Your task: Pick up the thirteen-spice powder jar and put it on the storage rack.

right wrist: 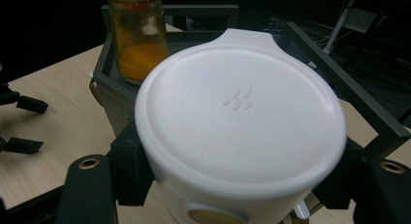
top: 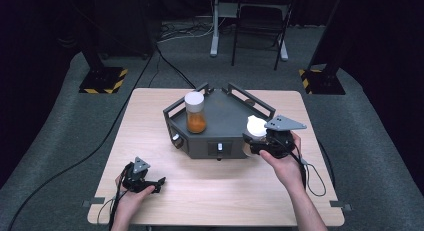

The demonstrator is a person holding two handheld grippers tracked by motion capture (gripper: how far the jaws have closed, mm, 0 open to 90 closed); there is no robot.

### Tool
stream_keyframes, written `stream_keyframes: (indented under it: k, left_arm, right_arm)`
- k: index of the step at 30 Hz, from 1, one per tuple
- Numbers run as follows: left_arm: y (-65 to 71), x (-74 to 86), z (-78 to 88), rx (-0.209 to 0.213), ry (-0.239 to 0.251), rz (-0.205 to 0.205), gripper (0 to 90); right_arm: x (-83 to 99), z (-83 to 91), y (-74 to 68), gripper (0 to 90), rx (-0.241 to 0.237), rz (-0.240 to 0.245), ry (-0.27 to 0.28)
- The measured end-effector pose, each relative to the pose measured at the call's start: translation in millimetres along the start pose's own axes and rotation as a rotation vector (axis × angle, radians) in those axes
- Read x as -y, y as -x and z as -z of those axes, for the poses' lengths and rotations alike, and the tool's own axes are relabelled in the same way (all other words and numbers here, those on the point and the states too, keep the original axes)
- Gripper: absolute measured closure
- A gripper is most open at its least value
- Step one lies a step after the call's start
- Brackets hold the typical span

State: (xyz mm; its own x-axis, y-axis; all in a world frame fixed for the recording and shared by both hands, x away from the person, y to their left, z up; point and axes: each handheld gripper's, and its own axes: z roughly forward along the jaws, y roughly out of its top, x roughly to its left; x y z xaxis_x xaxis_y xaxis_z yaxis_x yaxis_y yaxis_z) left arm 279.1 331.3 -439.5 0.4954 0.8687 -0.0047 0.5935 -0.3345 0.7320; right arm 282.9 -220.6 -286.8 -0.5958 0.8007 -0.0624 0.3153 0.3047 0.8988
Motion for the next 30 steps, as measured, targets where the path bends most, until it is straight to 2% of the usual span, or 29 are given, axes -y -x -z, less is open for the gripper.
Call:
stream_keyframes:
  k: [12,30]
  left_arm:
    - [0.0,-0.1,0.0,0.0,-0.001,0.0,5.7]
    - [-0.1,-0.3,0.0,0.001,-0.001,0.0,5.5]
  right_arm:
    - [-17.7,-3.4,3.9,29.7,0.015,0.0,0.015]
    - [-39.6,-27.6,6.9,29.7,0.043,-0.001,0.002]
